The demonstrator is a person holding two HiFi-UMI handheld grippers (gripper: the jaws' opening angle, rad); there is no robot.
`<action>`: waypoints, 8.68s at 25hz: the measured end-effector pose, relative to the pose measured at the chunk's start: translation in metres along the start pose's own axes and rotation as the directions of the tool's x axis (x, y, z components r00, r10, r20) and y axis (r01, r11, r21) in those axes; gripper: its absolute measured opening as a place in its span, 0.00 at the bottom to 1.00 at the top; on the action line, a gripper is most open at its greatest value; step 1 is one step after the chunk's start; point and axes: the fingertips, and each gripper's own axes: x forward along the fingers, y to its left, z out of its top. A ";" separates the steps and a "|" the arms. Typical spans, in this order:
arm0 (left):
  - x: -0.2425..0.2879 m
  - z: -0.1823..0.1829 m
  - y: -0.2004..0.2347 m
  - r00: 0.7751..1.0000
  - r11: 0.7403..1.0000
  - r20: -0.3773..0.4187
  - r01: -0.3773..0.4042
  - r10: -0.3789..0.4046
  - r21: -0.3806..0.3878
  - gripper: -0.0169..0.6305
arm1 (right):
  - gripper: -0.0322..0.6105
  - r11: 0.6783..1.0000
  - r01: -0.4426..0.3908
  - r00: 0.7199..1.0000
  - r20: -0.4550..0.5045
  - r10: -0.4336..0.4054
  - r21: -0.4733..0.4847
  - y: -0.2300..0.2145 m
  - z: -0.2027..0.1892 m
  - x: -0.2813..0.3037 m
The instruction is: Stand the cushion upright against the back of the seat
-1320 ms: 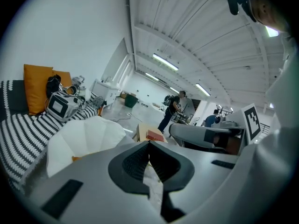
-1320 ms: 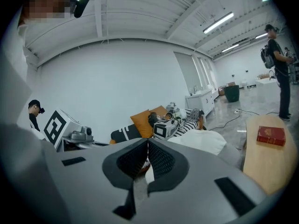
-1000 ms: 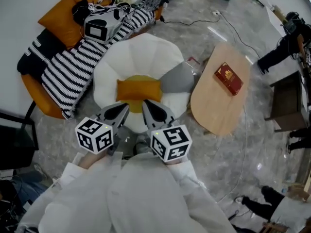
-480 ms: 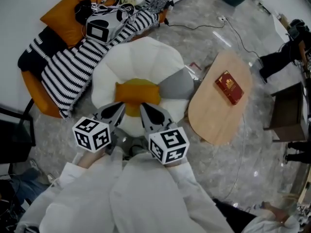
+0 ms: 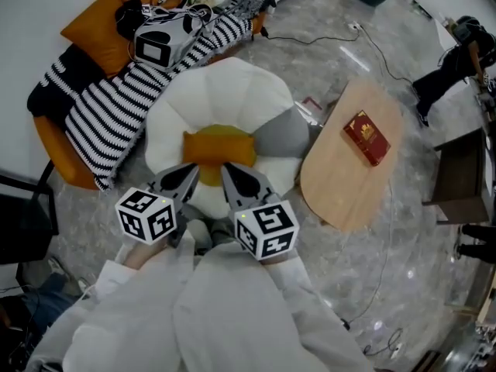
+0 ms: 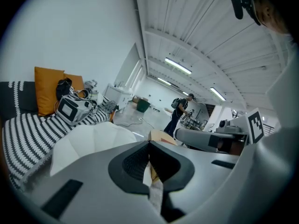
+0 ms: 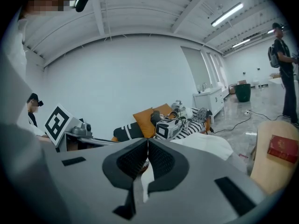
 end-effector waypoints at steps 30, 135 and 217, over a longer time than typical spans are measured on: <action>0.010 -0.024 0.061 0.991 0.994 -0.122 0.036 -0.048 -0.099 0.04 | 0.07 1.000 -0.006 0.989 -0.150 0.010 0.029 -0.005 -0.030 0.065; 0.224 -0.434 0.494 0.824 0.941 -0.487 -0.338 0.289 -0.014 0.14 | 0.07 0.960 0.051 0.916 -0.397 0.066 0.276 -0.120 -0.467 0.365; 0.274 -0.025 0.390 0.956 0.957 -0.061 -0.286 0.288 0.044 0.07 | 0.07 0.954 0.211 0.971 -0.158 -0.179 0.213 -0.194 -0.196 0.281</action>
